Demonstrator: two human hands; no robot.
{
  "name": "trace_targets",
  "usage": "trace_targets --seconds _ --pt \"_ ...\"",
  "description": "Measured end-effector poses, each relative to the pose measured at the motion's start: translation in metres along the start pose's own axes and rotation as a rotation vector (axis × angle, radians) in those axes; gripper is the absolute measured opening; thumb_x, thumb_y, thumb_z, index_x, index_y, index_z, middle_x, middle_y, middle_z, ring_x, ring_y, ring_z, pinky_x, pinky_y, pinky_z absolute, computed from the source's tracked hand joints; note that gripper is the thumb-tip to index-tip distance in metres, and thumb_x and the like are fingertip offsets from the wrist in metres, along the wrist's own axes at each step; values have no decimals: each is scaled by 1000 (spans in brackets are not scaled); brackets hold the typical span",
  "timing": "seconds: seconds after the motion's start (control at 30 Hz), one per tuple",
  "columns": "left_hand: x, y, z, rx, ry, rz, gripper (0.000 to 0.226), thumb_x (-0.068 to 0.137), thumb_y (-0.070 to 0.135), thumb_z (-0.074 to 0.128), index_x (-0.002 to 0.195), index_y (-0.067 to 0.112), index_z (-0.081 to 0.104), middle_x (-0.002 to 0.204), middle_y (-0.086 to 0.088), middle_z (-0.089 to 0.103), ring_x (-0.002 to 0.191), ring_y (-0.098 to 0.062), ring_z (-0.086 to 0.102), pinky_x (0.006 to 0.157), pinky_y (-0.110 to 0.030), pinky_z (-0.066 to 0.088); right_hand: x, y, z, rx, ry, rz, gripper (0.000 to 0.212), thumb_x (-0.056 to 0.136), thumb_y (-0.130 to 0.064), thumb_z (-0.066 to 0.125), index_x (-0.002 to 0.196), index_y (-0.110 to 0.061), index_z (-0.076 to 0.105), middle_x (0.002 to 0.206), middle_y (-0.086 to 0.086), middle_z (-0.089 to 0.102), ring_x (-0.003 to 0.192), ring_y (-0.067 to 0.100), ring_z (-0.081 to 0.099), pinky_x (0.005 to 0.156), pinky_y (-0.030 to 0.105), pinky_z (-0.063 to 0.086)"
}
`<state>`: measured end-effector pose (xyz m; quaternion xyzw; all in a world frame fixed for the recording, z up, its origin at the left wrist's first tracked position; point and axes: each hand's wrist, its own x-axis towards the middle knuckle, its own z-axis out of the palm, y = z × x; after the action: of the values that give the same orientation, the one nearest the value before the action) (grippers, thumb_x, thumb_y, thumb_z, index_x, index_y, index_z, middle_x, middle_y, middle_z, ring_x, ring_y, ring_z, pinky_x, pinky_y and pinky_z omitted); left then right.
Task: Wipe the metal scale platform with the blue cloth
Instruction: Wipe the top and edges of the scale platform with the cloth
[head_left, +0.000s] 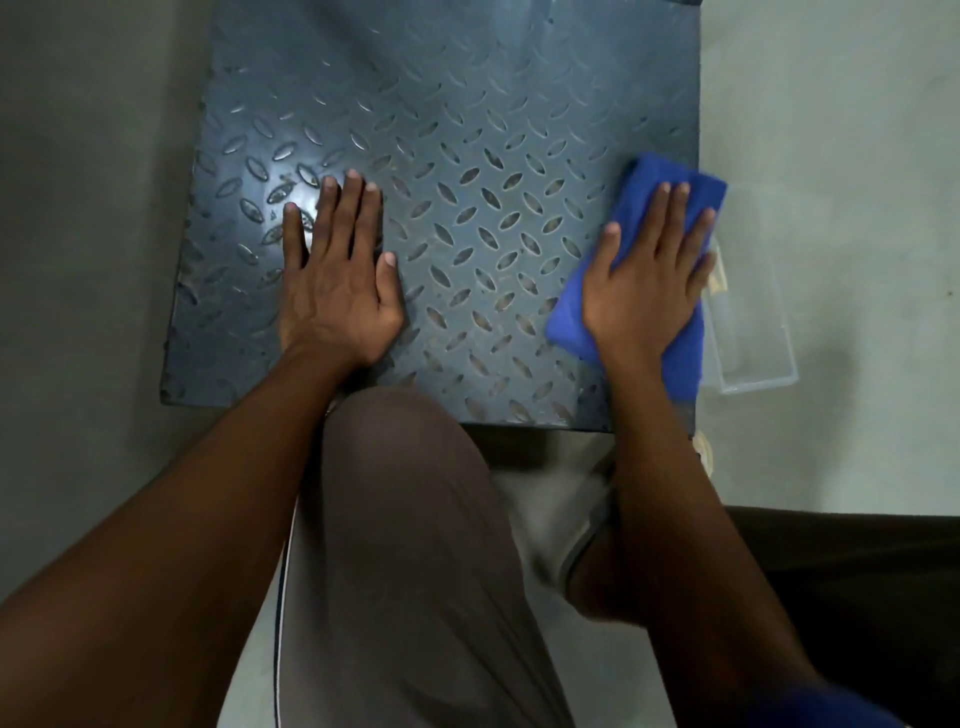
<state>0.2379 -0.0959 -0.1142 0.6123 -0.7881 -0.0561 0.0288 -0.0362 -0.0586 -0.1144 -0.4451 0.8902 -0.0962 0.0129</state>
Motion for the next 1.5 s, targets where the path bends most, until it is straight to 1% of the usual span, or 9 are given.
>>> trace_targets --seconds 0.23,0.37,0.57,0.77,0.97,1.1,1.2,1.37,1.5 --pt "23 2 0 -3 -7 -6 70 109 40 18 172 13 5 181 -6 0 168 -23 -3 134 -57 -3 32 -130 13 -27 -114 -413 68 110 -50 12 171 -22 8 180 -1 5 166 30 1 133 56 10" --pt "28 3 -1 -9 -1 -15 71 108 40 19 172 11 10 181 -7 4 168 -22 -1 135 -56 -1 -16 -116 10 70 -114 -665 63 112 -49 29 170 -24 24 177 -6 20 166 25 12 132 51 16" --pt "35 5 1 -9 -11 -45 73 107 44 13 172 12 5 181 -5 -2 168 -21 -4 135 -54 -3 -10 7 1 72 -50 -390 67 110 -55 34 169 -24 24 177 -3 23 165 28 16 131 53 22" --pt "52 9 2 2 0 -81 73 107 46 10 172 12 5 181 -7 -2 168 -22 -7 134 -56 -4 86 -7 5 48 -45 -123 77 105 -65 24 170 -24 19 178 -4 17 165 30 12 131 54 19" --pt "61 8 3 -11 3 -82 71 109 44 15 172 13 4 181 -7 -2 168 -22 -5 134 -56 -5 101 -136 18 -10 -168 -444 74 108 -61 18 171 -25 8 180 -5 5 166 30 1 134 56 7" --pt "61 7 1 -8 12 -81 71 108 40 16 172 13 9 181 -6 4 168 -22 -1 134 -57 -3 39 -173 21 23 -140 -674 66 110 -54 21 170 -26 19 178 -8 16 166 25 9 133 52 13" --pt "61 8 2 -30 21 -77 69 109 41 18 172 14 10 181 -5 4 168 -21 -1 134 -56 -3 26 -131 22 71 -98 -631 65 111 -55 27 169 -28 24 177 -10 21 165 22 13 132 50 17" --pt "61 6 4 -14 21 -83 70 110 44 12 173 16 3 181 -4 -3 168 -21 -7 134 -55 -6 39 -26 13 69 -24 -381 70 109 -61 31 169 -27 23 177 -8 21 165 27 16 132 53 21" --pt "62 7 4 -21 20 -83 71 108 46 10 173 16 2 181 -4 -5 167 -21 -8 134 -54 -7 74 -17 11 52 -17 -244 72 109 -64 27 170 -27 19 178 -6 17 166 28 12 133 53 17"
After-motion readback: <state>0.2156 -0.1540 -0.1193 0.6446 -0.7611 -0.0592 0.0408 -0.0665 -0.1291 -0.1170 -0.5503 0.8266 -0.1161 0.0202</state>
